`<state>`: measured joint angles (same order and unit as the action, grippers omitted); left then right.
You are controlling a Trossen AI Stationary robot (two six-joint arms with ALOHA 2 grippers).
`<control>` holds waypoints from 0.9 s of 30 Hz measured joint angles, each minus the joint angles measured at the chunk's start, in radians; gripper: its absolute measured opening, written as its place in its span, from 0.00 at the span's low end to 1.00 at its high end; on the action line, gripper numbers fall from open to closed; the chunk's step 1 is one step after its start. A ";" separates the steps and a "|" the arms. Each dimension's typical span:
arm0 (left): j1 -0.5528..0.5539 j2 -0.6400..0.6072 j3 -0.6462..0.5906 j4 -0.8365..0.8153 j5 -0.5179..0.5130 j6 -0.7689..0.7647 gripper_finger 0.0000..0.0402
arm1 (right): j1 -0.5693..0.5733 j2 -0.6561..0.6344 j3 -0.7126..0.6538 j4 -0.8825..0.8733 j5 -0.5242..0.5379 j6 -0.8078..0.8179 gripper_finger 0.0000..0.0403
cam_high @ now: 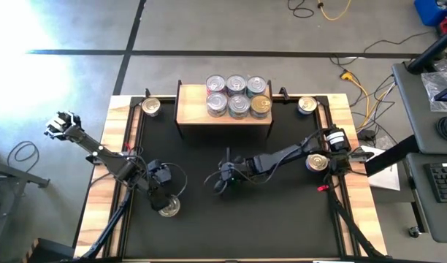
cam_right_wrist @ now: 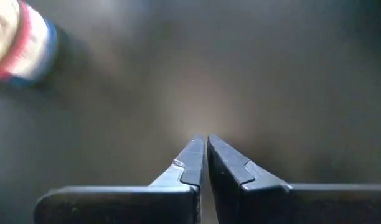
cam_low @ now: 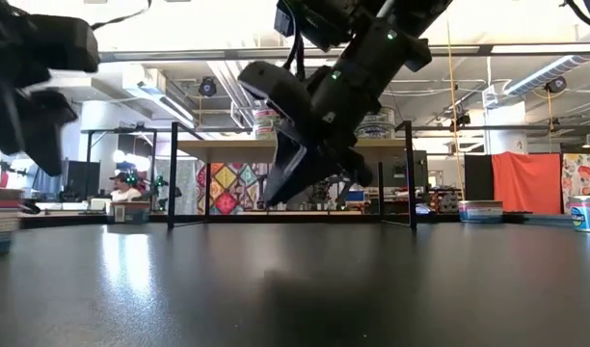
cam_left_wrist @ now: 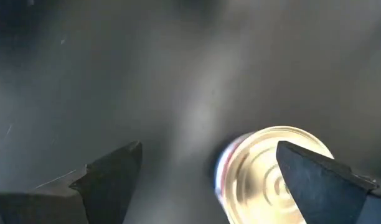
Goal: Stack canned seafood by type on shelf
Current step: Put the bottom left blue pink tuna can on the shelf
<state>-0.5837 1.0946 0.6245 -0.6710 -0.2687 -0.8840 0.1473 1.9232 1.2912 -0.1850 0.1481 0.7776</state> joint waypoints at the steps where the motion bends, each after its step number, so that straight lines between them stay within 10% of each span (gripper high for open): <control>1: -0.007 -0.001 0.015 -0.037 0.008 -0.004 0.88 | -0.001 0.003 -0.001 -0.005 -0.004 -0.005 0.03; 15: -0.325 0.021 0.054 -0.191 0.129 -0.204 0.88 | -0.004 0.039 -0.003 -0.011 -0.018 -0.069 0.03; 27: -0.450 0.235 0.068 -0.052 -0.045 -0.254 0.88 | 0.024 0.037 -0.003 -0.019 -0.100 -0.076 0.03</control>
<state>-1.0336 1.3300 0.6922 -0.7227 -0.3133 -1.1378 0.1709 1.9598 1.2884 -0.2039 0.0483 0.7012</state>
